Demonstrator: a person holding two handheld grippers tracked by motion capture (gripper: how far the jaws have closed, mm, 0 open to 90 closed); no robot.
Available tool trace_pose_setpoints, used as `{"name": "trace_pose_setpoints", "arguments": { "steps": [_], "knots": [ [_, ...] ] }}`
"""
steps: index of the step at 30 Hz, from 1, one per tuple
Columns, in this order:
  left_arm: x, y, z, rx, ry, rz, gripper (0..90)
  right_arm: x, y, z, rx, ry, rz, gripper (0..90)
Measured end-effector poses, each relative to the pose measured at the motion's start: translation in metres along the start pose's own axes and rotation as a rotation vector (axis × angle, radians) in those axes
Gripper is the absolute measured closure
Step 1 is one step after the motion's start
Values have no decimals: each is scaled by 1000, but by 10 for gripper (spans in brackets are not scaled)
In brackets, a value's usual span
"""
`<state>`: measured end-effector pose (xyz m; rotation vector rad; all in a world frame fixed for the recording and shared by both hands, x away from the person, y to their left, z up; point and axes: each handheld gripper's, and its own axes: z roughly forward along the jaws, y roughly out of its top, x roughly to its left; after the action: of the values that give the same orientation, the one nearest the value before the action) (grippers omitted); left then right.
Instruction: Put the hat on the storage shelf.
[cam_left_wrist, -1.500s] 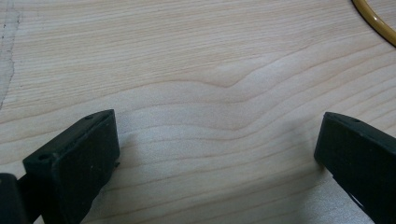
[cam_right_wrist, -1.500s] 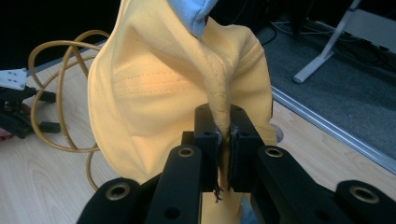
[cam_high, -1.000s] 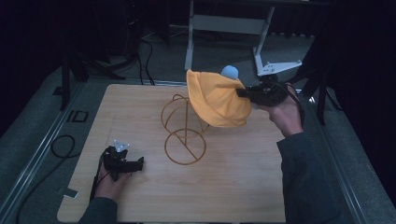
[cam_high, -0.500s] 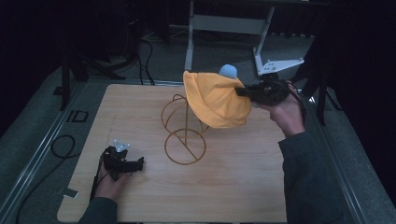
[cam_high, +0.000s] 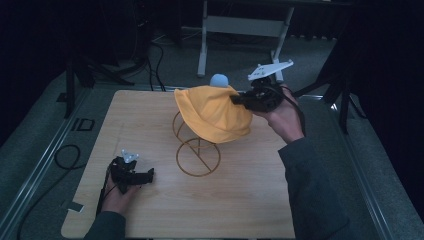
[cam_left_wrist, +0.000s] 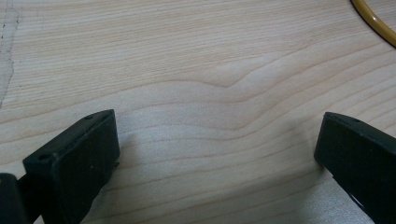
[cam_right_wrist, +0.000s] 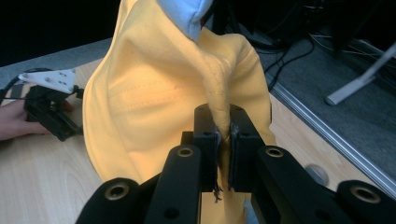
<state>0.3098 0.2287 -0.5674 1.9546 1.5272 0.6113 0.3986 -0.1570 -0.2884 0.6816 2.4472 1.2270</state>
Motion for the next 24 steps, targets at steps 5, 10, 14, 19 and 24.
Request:
{"name": "trace_pose_setpoints", "arguments": {
  "steps": [5, 10, 14, 19, 24],
  "knots": [
    [0, 0, 0, 2, 0, 3, 2, 14, 12, 18, 18, 15, -31, 842],
    [0, 0, 0, 0, 1, 3, 2, 29, 23, 35, 39, 9, -70, 835],
    [0, 0, 0, 0, 2, 4, 2, 40, 32, 46, 46, -3, -101, 828],
    [0, 0, 0, -2, 1, 3, 2, 49, 35, 60, 97, 0, -125, 825],
    [0, 0, 0, 1, 1, 5, 2, 51, 35, 66, 130, 26, -116, 821]
  ]
}}
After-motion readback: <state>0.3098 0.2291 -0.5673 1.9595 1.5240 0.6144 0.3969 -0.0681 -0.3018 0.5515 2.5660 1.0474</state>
